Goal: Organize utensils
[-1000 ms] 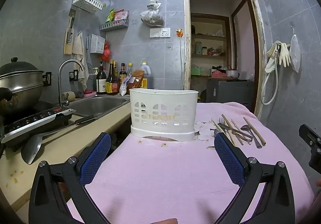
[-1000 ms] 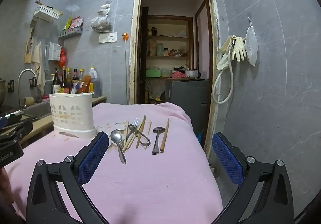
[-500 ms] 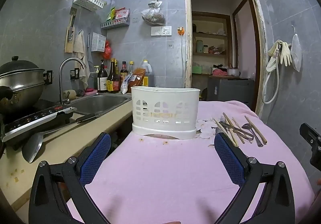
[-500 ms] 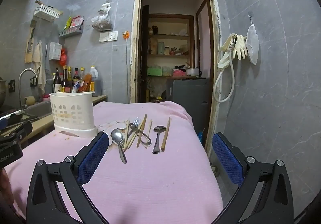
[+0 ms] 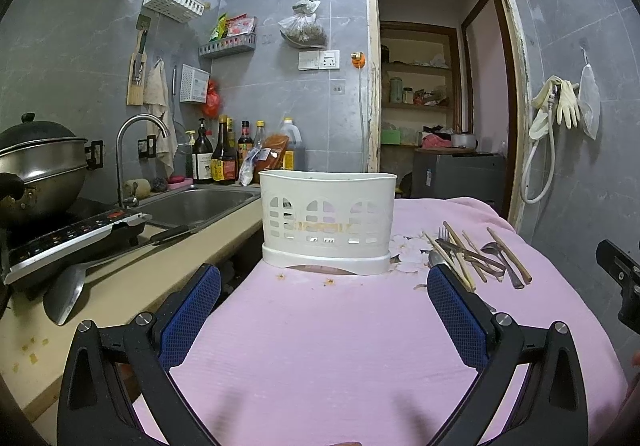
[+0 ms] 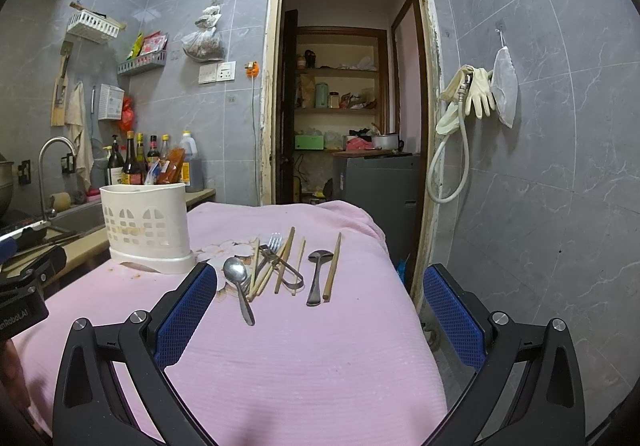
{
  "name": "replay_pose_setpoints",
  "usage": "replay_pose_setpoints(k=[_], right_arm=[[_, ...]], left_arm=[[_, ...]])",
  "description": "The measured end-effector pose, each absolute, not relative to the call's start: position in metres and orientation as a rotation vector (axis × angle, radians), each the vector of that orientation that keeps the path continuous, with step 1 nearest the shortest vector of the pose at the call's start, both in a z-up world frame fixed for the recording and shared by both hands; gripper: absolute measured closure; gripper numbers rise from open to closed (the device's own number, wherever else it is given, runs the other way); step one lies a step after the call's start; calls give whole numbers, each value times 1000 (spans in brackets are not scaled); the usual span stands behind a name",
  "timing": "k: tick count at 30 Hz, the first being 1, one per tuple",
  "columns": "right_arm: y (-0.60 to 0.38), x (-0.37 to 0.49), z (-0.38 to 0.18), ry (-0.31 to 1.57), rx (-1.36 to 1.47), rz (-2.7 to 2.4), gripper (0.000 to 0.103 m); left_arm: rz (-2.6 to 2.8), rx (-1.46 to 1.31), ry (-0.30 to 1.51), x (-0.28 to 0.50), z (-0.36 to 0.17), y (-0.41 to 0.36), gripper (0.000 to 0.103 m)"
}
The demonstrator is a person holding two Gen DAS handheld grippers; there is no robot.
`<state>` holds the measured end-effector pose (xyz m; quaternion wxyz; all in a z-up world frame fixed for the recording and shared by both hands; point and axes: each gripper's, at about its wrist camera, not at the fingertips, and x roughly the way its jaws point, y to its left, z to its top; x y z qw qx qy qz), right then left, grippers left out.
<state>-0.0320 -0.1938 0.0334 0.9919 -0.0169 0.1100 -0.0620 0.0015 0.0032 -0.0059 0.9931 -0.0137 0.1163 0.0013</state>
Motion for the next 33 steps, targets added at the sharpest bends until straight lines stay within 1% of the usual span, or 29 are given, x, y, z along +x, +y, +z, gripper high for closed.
replay_pose_setpoints(k=[33], right_arm=[[-189, -29, 23, 231, -27, -117, 0]], left_arm=[[7, -24, 241, 2, -7, 6, 2]])
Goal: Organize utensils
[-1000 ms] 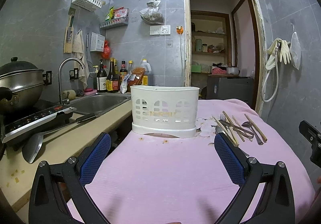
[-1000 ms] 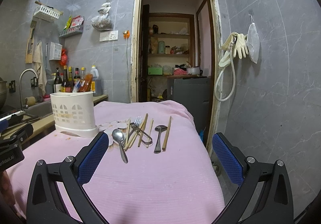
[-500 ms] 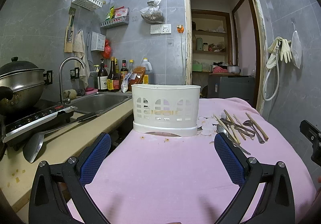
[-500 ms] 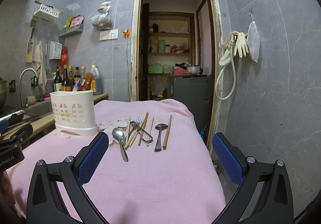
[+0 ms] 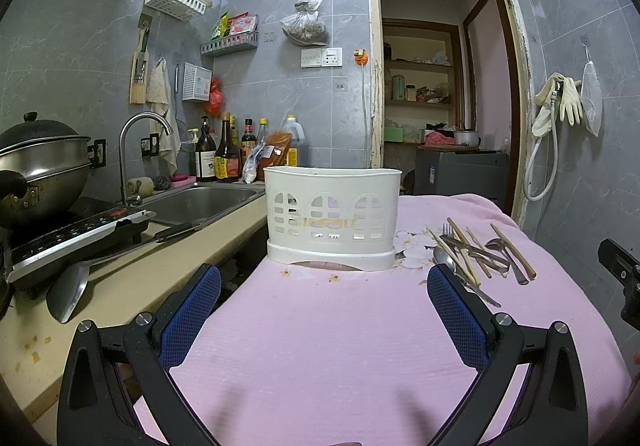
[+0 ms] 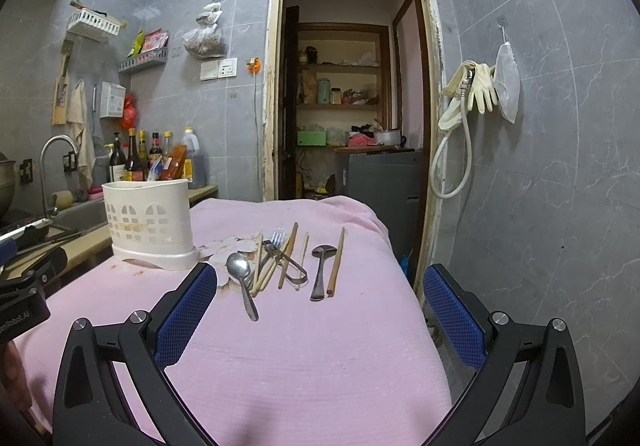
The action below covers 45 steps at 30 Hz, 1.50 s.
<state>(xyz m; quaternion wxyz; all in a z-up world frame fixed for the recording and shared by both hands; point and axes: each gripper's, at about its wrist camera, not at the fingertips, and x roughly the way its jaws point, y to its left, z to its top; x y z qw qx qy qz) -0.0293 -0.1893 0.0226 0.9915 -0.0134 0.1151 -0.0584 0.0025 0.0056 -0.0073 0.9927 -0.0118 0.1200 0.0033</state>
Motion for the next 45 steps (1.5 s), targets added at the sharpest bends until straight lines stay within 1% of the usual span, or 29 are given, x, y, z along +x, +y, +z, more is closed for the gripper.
replay_pose_setpoints(k=[24, 28, 34, 41, 45], right_arm=[[-185, -27, 19, 244, -25, -108, 0], [-188, -23, 23, 238, -41, -103, 0], [-204, -10, 45, 191, -86, -96, 0], [-233, 28, 72, 221, -93, -29, 0], [-247, 53, 75, 257, -114, -6, 0]], left_arm=[[-5, -8, 246, 4, -12, 8, 2], [-38, -2, 235, 12, -2, 8, 2], [-104, 10, 187, 35, 26, 1, 2], [-254, 30, 309, 83, 41, -19, 2], [-312, 54, 380, 105, 41, -36, 2]])
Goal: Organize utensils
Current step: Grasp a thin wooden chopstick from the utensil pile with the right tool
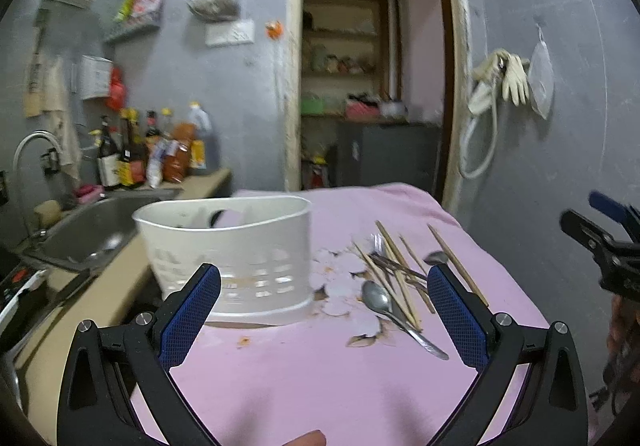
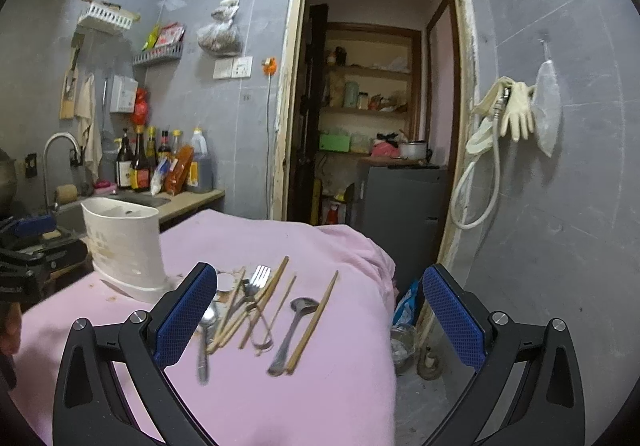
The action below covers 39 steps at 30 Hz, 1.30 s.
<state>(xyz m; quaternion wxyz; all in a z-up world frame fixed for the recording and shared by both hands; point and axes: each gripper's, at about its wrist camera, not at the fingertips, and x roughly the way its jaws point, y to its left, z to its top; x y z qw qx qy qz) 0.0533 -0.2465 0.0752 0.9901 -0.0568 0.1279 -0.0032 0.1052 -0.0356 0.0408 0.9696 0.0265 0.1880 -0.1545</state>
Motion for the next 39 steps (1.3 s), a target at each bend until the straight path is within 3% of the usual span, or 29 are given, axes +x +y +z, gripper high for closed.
replay_pose_setpoints(k=[3, 8, 10, 16, 20, 22, 25, 35, 39], right_arm=[[-256, 75, 73, 295, -127, 8, 2], [-272, 121, 58, 428, -115, 64, 33], [-278, 138, 52, 479, -89, 89, 48], [-288, 187, 33, 639, -44, 146, 51], [-292, 216, 21, 708, -29, 158, 58], [-298, 231, 15, 742, 4, 169, 74], [-308, 252, 4, 799, 57, 174, 85], [-311, 288, -16, 923, 84, 187, 88], [-309, 295, -20, 957, 74, 185, 88]], left_arm=[[-332, 71, 407, 118, 38, -48, 2], [-366, 114, 484, 147, 30, -69, 2], [-393, 129, 529, 158, 24, -76, 15], [-448, 128, 692, 198, -2, -86, 51], [-466, 113, 779, 219, -19, -91, 62], [-468, 126, 804, 225, -24, -95, 67], [-468, 144, 814, 232, -29, -99, 69], [-476, 63, 916, 258, -49, -95, 70], [-481, 37, 947, 265, -55, -92, 80]])
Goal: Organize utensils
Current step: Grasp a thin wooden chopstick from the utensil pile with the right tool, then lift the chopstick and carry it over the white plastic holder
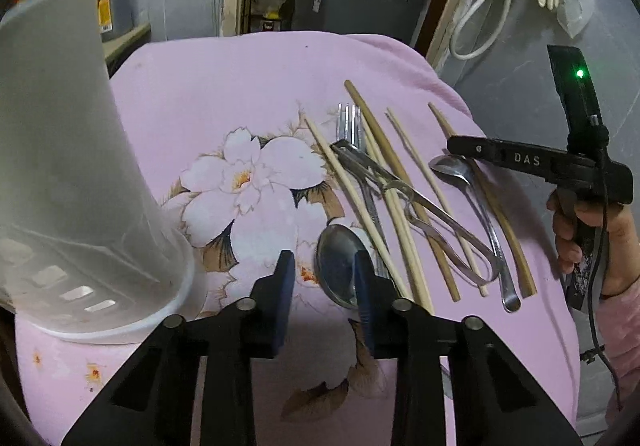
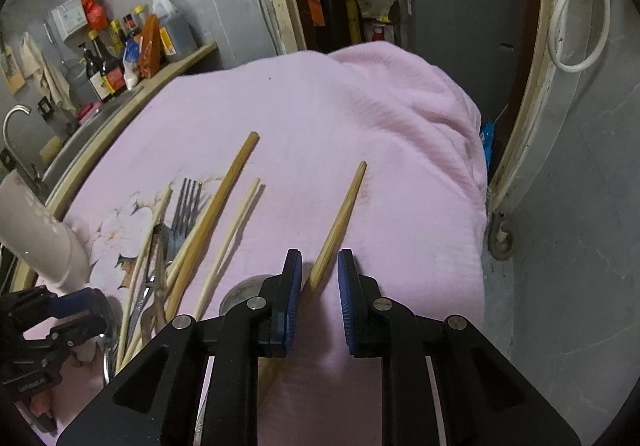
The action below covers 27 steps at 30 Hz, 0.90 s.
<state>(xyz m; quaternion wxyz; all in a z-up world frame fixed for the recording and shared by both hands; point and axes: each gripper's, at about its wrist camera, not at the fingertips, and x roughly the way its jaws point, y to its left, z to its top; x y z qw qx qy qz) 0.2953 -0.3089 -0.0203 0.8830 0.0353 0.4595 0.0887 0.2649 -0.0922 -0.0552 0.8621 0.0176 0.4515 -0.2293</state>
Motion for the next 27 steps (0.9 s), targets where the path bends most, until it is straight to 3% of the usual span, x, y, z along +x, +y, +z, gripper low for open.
replay_pose_setpoints(k=[7, 10, 16, 27], right_arm=[[-314, 302, -26, 993, 160, 187, 93], [-317, 301, -25, 1002, 212, 180, 99], [-317, 278, -18, 935, 273, 189, 99], [-264, 168, 41, 407, 86, 158, 99]], left_arm=[[-478, 5, 947, 268, -51, -91, 98], [-477, 3, 931, 268, -50, -95, 101], [-470, -11, 832, 254, -32, -91, 103], [-407, -35, 509, 210, 24, -67, 103]])
